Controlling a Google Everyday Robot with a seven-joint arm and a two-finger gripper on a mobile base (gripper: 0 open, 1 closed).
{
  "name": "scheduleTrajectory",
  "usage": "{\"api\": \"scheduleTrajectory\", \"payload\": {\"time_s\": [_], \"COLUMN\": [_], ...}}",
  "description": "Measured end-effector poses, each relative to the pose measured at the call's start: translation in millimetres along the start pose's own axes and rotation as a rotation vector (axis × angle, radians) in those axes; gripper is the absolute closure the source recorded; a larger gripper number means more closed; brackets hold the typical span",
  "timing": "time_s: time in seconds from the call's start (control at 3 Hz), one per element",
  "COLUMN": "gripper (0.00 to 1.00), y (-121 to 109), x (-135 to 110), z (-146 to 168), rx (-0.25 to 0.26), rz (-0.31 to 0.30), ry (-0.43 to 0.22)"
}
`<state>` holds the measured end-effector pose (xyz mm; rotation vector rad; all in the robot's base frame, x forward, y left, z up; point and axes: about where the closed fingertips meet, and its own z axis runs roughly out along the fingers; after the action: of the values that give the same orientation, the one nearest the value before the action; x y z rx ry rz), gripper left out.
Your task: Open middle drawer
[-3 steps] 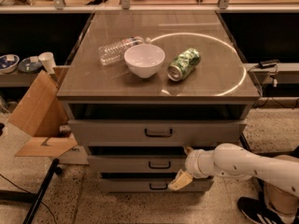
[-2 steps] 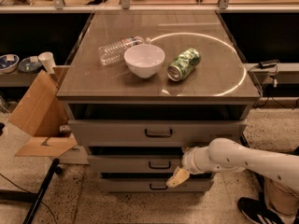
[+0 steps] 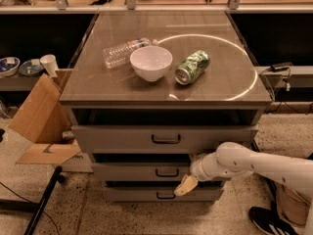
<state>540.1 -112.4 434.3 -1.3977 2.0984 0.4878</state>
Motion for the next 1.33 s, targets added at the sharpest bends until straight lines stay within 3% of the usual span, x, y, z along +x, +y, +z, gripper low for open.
{"api": "scheduleTrajectory", "payload": {"time_s": [0.33, 1.0, 1.33], "gripper": [0.0, 0.49, 0.8], "y": [0.4, 1.1, 2.3], "x": [1.8, 6.2, 5.4], "z": [2.2, 7.6, 3.8], "rx": [-0.006, -0.02, -0.02], "rz": [0.003, 0.011, 0.015], "ry": [0.001, 0.004, 0.006]}}
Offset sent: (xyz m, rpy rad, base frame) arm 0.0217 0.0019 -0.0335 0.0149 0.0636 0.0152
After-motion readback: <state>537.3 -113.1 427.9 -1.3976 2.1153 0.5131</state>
